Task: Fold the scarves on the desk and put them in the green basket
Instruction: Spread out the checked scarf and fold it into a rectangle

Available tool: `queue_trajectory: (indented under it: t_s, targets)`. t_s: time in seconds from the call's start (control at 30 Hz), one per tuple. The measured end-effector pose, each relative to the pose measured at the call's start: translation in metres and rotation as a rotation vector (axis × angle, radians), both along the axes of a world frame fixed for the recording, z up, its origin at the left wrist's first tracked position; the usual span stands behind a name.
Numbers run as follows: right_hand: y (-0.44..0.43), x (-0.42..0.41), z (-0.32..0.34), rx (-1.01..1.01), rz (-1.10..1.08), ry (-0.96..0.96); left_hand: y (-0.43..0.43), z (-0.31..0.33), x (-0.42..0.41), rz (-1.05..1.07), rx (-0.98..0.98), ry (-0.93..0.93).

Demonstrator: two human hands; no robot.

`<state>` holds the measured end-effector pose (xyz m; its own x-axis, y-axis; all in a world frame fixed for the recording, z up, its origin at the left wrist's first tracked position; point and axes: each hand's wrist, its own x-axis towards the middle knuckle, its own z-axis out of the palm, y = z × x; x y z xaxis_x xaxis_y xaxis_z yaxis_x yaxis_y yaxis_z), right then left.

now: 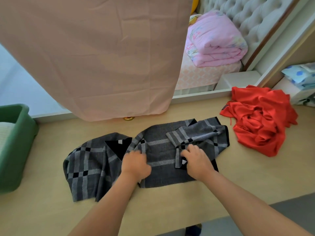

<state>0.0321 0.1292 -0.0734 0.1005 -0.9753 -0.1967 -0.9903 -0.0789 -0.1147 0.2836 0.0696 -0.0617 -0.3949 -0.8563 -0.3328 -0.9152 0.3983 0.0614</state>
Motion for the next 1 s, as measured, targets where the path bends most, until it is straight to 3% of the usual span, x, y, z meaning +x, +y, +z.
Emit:
queue_trajectory:
  t_s: [0.1,0.23,0.4,0.57,0.67,0.73,0.8,0.87,0.93,1.0]
  targets:
    - [0.003,0.017,-0.009,0.071,0.170,-0.046,0.012,-0.019,-0.027,-0.165,0.052,0.284]
    - [0.006,0.020,-0.015,0.186,0.116,0.189,0.024,-0.050,-0.038,-0.146,0.217,0.178]
    - [0.006,-0.002,-0.005,0.177,0.017,0.180,0.010,-0.046,-0.027,-0.040,0.391,0.203]
    - [-0.001,-0.036,0.020,0.170,-0.020,0.308,-0.006,-0.034,-0.035,-0.074,0.548,-0.047]
    - [-0.009,-0.060,0.035,0.223,-0.163,0.462,-0.014,-0.021,-0.054,-0.133,0.645,-0.273]
    - [-0.013,-0.078,0.041,0.325,-0.297,0.524,-0.021,-0.010,-0.072,-0.102,0.633,-0.323]
    - [-0.016,-0.092,0.043,0.376,-0.372,0.569,-0.032,-0.007,-0.089,-0.057,0.551,-0.201]
    - [-0.022,-0.098,0.043,0.237,-0.361,0.530,-0.044,-0.009,-0.107,-0.021,0.481,0.017]
    - [-0.028,-0.099,0.039,0.020,-0.295,0.336,-0.053,-0.009,-0.126,0.042,0.413,0.197]
    - [-0.036,-0.101,0.029,-0.050,-0.211,0.071,-0.061,-0.009,-0.145,0.067,0.327,0.296]
